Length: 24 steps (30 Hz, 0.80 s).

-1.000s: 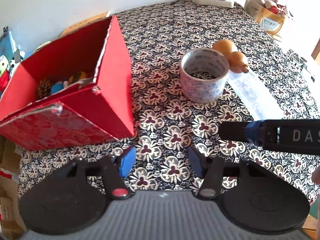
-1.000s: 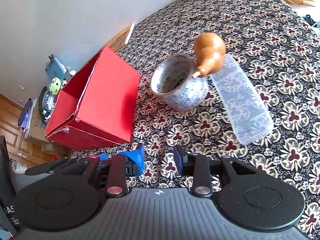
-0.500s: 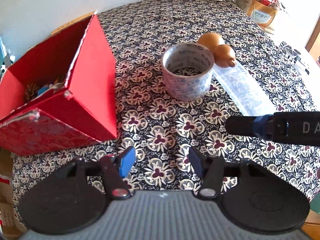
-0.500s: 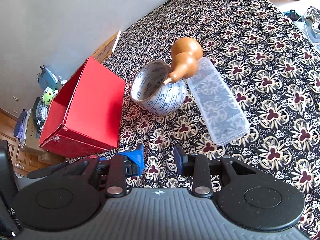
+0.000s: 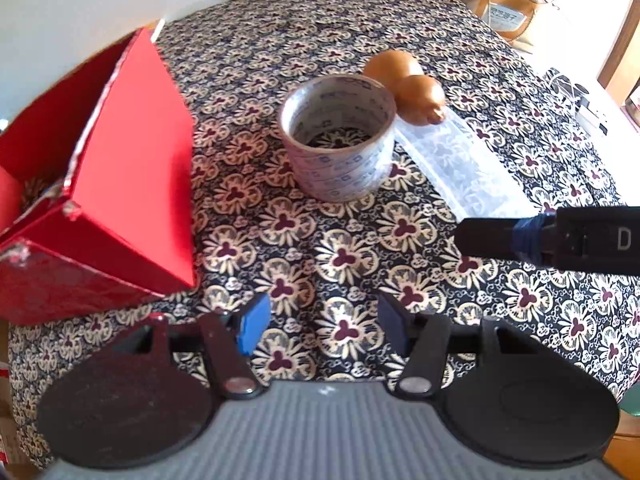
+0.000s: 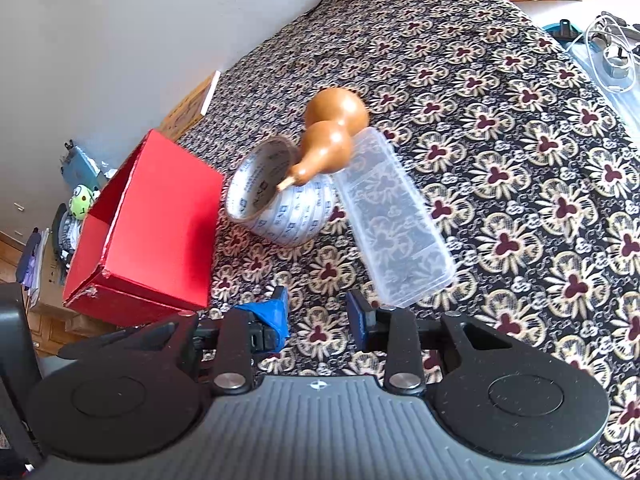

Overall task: Organize rigid objects
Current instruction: 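Reach the right tool toward the orange gourd and clear case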

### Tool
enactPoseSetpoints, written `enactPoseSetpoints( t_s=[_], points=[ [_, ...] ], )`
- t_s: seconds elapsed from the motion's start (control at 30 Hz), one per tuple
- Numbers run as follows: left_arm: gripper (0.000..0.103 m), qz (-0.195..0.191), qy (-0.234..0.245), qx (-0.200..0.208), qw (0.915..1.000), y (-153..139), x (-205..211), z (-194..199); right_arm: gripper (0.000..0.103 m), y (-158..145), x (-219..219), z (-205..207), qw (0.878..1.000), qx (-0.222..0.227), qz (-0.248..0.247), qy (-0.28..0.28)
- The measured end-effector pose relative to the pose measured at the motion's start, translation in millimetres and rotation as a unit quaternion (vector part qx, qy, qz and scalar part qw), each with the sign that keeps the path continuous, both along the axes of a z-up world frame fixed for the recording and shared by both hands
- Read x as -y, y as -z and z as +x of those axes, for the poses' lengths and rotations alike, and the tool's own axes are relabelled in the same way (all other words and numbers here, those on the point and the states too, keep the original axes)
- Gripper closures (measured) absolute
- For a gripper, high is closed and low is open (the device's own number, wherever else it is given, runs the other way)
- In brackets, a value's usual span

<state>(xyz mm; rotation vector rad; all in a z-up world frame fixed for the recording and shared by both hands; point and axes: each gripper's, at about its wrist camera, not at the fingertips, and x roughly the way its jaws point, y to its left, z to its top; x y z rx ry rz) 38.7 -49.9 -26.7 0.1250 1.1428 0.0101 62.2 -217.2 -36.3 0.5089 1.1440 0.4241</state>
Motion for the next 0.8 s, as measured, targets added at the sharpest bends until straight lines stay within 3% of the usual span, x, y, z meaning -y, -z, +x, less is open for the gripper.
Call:
enactPoseSetpoints(
  t_s=[0.53, 0.8],
  points=[
    [0.042, -0.057, 0.071, 0.015, 0.9957, 11.7, 30.5, 16.4, 0.088, 13.4, 33.5, 53.7, 0.998, 0.027, -0.052, 0.032],
    [0.041, -0.076, 0.112, 0.032, 0.9903, 11.8, 39.7, 22.7, 0.084, 25.2, 21.0, 79.4, 0.999, 0.027, -0.03, 0.009]
  ],
)
